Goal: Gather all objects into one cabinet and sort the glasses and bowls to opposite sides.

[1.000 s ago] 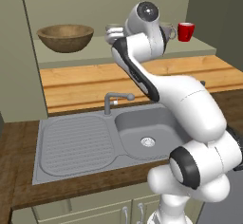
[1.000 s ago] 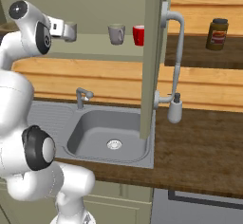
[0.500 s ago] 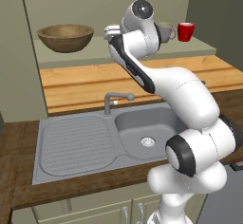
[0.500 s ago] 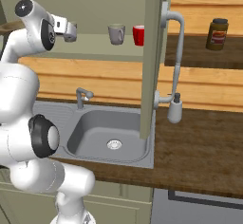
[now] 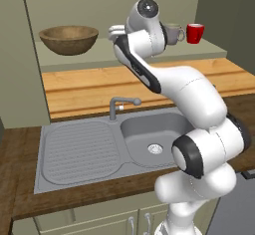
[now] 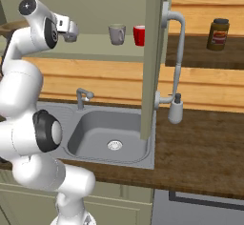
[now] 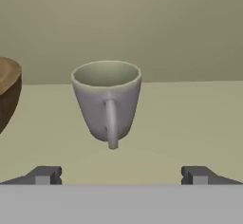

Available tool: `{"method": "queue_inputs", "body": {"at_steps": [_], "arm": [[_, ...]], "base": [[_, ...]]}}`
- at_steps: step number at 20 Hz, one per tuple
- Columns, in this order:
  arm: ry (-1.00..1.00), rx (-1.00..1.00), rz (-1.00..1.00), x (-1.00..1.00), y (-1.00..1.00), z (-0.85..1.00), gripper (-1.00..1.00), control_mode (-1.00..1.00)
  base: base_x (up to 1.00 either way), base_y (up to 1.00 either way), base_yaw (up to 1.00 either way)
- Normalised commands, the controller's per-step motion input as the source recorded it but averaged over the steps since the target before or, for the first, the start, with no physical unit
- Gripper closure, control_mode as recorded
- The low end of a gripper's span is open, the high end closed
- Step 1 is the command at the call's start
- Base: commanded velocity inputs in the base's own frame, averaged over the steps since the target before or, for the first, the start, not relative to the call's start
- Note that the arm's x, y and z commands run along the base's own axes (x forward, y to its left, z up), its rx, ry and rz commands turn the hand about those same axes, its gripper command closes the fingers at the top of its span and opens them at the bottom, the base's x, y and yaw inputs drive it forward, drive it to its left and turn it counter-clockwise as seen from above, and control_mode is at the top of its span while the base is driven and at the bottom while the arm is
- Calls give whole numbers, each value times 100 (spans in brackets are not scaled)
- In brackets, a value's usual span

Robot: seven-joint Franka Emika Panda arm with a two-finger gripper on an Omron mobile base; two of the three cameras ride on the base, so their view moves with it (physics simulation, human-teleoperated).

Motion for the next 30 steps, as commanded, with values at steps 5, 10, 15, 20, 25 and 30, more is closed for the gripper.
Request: {"method": "queue_inputs", "body": {"at_steps": [5, 10, 15, 20, 25, 30], "arm": [[0, 0, 0, 11, 0, -8, -100, -100], [0, 0, 0, 14, 0, -6, -100, -100], [0, 0, 0, 18, 0, -3, -100, -100], [0, 0, 0, 18, 0, -3, -100, -100], [0, 0, 0, 17, 3, -1, -100, -100], [0, 0, 0, 9, 4, 0, -100, -100]], "base": [[0, 0, 0], [0, 0, 0], [0, 0, 0], [0, 0, 0], [0, 0, 0], [0, 0, 0]]}}
